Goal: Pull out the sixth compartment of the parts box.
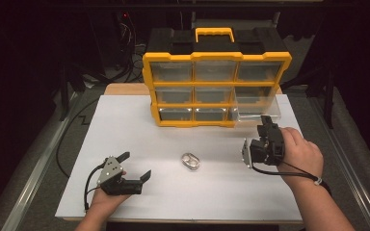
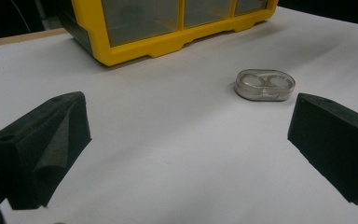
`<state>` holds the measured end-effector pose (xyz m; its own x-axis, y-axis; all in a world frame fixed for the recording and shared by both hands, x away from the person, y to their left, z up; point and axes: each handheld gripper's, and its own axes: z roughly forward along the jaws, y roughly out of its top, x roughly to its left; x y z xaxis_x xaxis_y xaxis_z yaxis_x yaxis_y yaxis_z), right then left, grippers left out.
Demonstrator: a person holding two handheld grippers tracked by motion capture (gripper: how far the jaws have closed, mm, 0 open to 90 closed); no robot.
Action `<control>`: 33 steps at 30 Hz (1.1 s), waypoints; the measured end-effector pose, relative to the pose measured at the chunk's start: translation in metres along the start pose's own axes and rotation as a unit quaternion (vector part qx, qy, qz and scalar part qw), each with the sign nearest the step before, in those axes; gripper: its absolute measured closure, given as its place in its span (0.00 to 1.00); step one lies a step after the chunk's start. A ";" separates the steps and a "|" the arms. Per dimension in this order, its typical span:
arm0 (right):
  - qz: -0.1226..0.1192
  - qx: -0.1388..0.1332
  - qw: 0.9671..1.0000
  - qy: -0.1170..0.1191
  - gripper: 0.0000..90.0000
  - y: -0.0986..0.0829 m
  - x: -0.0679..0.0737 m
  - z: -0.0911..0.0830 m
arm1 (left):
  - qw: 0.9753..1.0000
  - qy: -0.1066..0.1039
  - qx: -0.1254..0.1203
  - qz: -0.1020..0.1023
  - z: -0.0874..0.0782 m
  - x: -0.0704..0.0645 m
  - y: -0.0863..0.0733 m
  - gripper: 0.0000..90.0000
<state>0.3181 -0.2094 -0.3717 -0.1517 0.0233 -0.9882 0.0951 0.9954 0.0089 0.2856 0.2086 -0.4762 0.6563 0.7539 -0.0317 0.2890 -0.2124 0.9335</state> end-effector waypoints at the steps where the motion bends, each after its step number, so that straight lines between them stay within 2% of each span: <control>1: 0.000 -0.003 1.000 -0.001 0.61 0.000 0.001 -0.002 | 1.000 0.000 -0.002 -0.001 0.000 0.000 0.000 0.00; 6: 0.018 -0.008 1.000 0.006 0.55 -0.001 0.006 -0.011 | 1.000 0.000 -0.001 -0.002 0.000 0.000 0.000 0.00; 9: 0.020 -0.009 1.000 0.015 0.53 -0.001 0.012 -0.015 | 1.000 0.000 -0.002 -0.001 0.000 -0.001 0.000 0.00; 11: 0.020 -0.012 0.999 0.025 0.51 -0.001 0.022 -0.017 | 1.000 0.001 -0.003 0.000 0.000 -0.001 0.000 0.00; 14: 0.022 -0.012 0.999 0.035 0.50 0.000 0.035 -0.017 | 1.000 0.001 -0.011 -0.010 -0.002 0.000 0.001 0.00; 15: 0.022 -0.012 0.999 0.035 0.50 0.000 0.035 -0.017 | 1.000 0.001 -0.012 -0.011 -0.002 0.001 0.001 0.00; 16: 0.023 -0.013 0.999 0.043 0.50 0.000 0.045 -0.017 | 1.000 0.001 -0.011 -0.011 -0.002 0.001 0.001 0.00; 17: 0.023 -0.013 0.999 0.043 0.50 0.000 0.045 -0.017 | 1.000 0.001 -0.010 -0.011 -0.002 0.001 0.001 0.00; 19: 0.020 -0.013 0.998 0.052 0.49 0.001 0.055 -0.016 | 1.000 0.000 -0.011 -0.011 -0.002 0.001 0.001 0.00; 20: 0.022 -0.013 0.998 0.059 0.49 0.002 0.066 -0.016 | 1.000 -0.001 -0.010 -0.010 -0.001 0.001 0.001 0.00; 21: 0.022 -0.013 0.998 0.059 0.49 0.002 0.066 -0.016 | 1.000 -0.001 -0.010 -0.010 -0.001 0.001 0.001 0.00; 22: 0.021 -0.016 0.997 0.067 0.49 0.003 0.075 -0.016 | 1.000 -0.001 -0.009 -0.008 -0.001 0.001 0.001 0.00; 23: 0.021 -0.016 0.997 0.067 0.49 0.003 0.075 -0.016 | 1.000 -0.001 -0.008 -0.007 -0.001 0.001 0.001 0.00; 25: 0.017 -0.015 0.997 0.076 0.49 0.004 0.088 -0.016 | 1.000 0.000 -0.009 -0.009 -0.002 0.001 0.001 0.00; 33: 0.026 -0.017 0.996 0.083 0.48 0.006 0.107 -0.019 | 1.000 0.000 -0.008 -0.006 -0.001 0.001 0.000 0.00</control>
<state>0.2834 -0.1993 -0.4747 -0.3085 0.0866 -0.9473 0.0737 0.9950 0.0670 0.2854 0.2097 -0.4755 0.6530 0.7561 -0.0427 0.2858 -0.1938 0.9385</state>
